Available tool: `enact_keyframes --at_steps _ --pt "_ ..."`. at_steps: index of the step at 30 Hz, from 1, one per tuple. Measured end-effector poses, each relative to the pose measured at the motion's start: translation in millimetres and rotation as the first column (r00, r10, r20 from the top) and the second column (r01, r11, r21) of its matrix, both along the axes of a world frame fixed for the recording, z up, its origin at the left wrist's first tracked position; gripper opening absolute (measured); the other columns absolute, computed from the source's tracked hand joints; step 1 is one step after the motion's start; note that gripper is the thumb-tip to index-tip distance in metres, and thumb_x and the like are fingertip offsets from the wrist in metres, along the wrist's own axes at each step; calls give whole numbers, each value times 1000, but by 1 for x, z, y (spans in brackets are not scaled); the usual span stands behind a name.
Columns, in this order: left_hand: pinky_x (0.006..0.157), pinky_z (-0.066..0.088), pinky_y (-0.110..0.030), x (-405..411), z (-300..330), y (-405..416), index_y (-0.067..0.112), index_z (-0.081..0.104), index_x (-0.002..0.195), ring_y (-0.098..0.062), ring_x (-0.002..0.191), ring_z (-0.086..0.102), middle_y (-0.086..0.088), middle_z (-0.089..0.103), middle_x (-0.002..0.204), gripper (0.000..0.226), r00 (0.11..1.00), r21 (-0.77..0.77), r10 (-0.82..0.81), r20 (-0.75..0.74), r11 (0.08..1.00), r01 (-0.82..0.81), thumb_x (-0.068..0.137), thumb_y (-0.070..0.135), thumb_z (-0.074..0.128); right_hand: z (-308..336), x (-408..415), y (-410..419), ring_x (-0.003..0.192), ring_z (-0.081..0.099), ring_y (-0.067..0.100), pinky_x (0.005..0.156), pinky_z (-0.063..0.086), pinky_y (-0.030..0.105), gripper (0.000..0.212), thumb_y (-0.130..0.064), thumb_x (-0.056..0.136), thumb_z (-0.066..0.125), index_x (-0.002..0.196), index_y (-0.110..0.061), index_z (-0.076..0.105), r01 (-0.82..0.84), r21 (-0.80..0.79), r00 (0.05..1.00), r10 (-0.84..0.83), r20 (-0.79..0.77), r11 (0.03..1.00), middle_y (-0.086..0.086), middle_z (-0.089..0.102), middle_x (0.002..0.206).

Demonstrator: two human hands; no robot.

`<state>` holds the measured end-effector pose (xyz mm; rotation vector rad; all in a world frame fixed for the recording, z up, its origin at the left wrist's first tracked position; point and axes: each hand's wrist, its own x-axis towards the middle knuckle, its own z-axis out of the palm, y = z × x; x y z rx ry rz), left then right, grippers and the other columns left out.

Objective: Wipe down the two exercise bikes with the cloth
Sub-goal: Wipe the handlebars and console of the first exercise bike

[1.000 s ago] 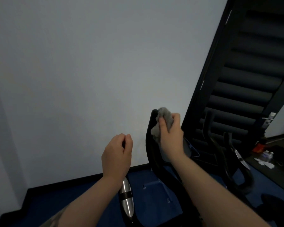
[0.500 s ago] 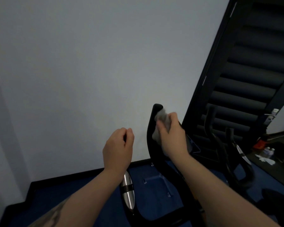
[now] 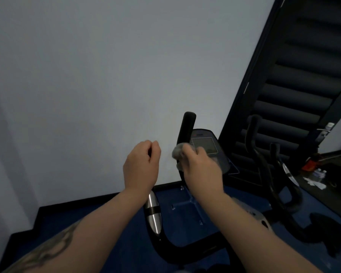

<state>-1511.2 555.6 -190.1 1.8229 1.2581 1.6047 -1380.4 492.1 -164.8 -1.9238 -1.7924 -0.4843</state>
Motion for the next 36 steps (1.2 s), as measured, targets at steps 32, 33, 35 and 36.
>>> enact_keyframes --at_steps 32,33,35,36 --pt "56 44 -45 1 1 -1 4 51 68 -23 61 51 -9 56 66 46 1000 -7 4 16 1000 -4 99 36 39 12 41 -42 84 59 16 75 49 36 6 -30 88 67 87 -30 61 -301 -253 894 180 -409 919 -4 61 87" --pt "57 44 -45 1 1 -1 3 51 68 -24 61 51 -10 56 67 47 1000 -10 2 20 1000 -2 99 35 39 21 49 -40 82 61 17 74 50 36 9 -30 87 68 83 -27 61 -294 -276 889 157 -430 915 -5 62 81" --pt "58 44 -47 0 1 -1 1 52 70 -26 63 51 -12 57 68 47 1000 -22 8 19 1000 -7 99 35 39 37 55 -24 83 62 19 74 49 35 11 -30 87 68 84 -21 63 -203 -129 877 122 -464 971 -4 64 79" --pt "59 44 -48 0 2 -1 1 52 70 -27 64 52 -13 57 69 47 1000 -26 8 15 1000 -8 99 36 39 41 52 -15 85 62 19 75 49 34 9 -30 88 66 86 -22 62 -141 -22 866 112 -487 990 -4 64 82"
